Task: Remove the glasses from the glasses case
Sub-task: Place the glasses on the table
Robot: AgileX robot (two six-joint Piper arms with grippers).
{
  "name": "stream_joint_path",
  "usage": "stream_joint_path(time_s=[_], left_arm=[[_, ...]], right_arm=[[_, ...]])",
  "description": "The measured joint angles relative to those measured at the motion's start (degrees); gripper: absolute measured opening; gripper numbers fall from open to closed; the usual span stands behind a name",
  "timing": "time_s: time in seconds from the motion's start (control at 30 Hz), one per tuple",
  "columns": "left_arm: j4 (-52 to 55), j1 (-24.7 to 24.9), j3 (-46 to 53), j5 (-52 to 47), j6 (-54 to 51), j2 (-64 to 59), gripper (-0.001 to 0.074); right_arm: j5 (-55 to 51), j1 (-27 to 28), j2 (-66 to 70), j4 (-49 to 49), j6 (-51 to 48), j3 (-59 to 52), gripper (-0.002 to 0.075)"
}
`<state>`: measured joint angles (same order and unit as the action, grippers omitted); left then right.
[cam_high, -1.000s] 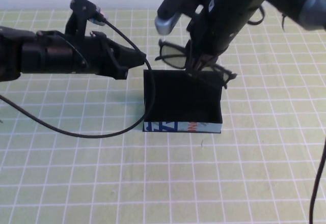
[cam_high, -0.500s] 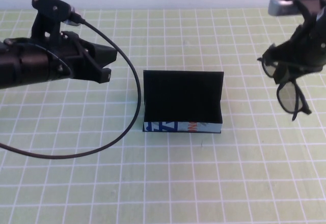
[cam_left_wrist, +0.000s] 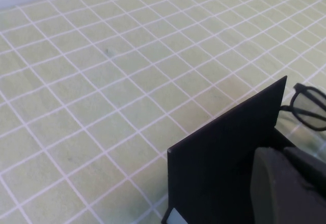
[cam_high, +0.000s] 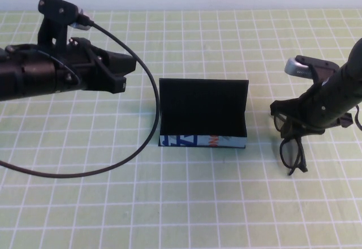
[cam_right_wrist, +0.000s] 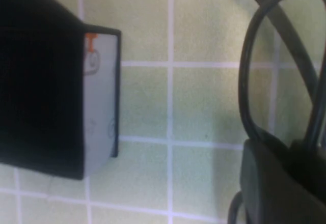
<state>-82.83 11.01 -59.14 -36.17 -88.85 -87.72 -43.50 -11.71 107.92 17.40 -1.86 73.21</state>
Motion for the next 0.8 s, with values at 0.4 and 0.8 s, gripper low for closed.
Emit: stream_joint_path(time_s=[0.4, 0.8], left_arm=[[-0.09, 0.00, 0.00, -1.30, 0.40, 0.28, -0.0004], [0.16, 0.00, 0.12, 0.73, 1.13, 7.17, -0.0004]], right_arm=[[-0.48, 0.00, 1.73, -1.00, 0.36, 0.43, 0.0298], [-15.89, 0.00, -5.71, -11.11, 7.15, 5.63, 0.0285]])
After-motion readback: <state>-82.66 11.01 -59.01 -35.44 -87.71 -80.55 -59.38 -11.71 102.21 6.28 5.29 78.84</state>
